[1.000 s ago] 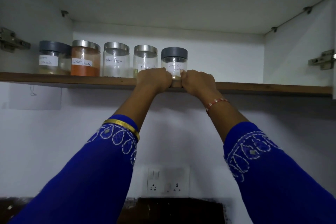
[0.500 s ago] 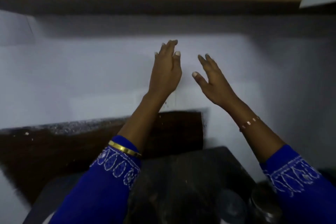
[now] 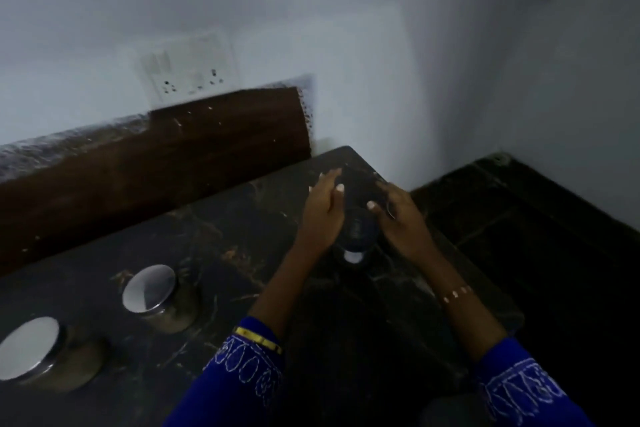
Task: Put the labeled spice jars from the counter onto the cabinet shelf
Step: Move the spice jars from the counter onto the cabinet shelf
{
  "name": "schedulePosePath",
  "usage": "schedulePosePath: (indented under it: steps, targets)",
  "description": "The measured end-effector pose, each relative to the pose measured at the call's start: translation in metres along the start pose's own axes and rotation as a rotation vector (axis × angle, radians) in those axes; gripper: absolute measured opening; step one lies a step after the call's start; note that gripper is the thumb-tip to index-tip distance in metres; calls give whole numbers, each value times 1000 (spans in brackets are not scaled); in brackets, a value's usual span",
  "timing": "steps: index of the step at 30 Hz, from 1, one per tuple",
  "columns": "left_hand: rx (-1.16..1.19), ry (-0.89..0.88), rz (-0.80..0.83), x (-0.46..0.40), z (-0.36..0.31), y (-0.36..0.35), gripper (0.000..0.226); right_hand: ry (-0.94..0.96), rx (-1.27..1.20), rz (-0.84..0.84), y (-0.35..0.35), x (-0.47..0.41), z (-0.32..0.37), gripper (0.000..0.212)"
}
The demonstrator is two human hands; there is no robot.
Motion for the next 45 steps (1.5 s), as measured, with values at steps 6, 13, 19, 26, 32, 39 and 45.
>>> schedulePosePath:
  steps: [6,13,19,26,32,39,45]
  targets:
    - [53,264,150,19,56,-51,42,-90,46,220,-40,36,-48,56]
    - [1,313,94,28,71,-55,43,-90,116,271,-68,48,-71,69]
    - [151,383,53,44,79,-46,41,-30,130,108,-56,42,-72,48]
    - [402,403,40,66,72,-39,33,-58,27,8,-45,49,-78,39]
    - [472,525,-26,75,90,-17,33,-153,-391,111,-32,59,-63,31]
    - [767,722,277,86,93,-27,34,-190,-1101,104,-22,56,-28,20]
    - [841,667,354,95,82,-40,30,-292,-792,-141,-16,51,-43,6]
Point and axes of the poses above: each hand's wrist, its own x-axis away from the middle knuckle, its own y-axis out of the back of the hand, z = x × y, the point moved 9 cm from there along -x, towards the middle knuckle, and after that the axes turned 12 degrees about y, right-handed, at the moved point
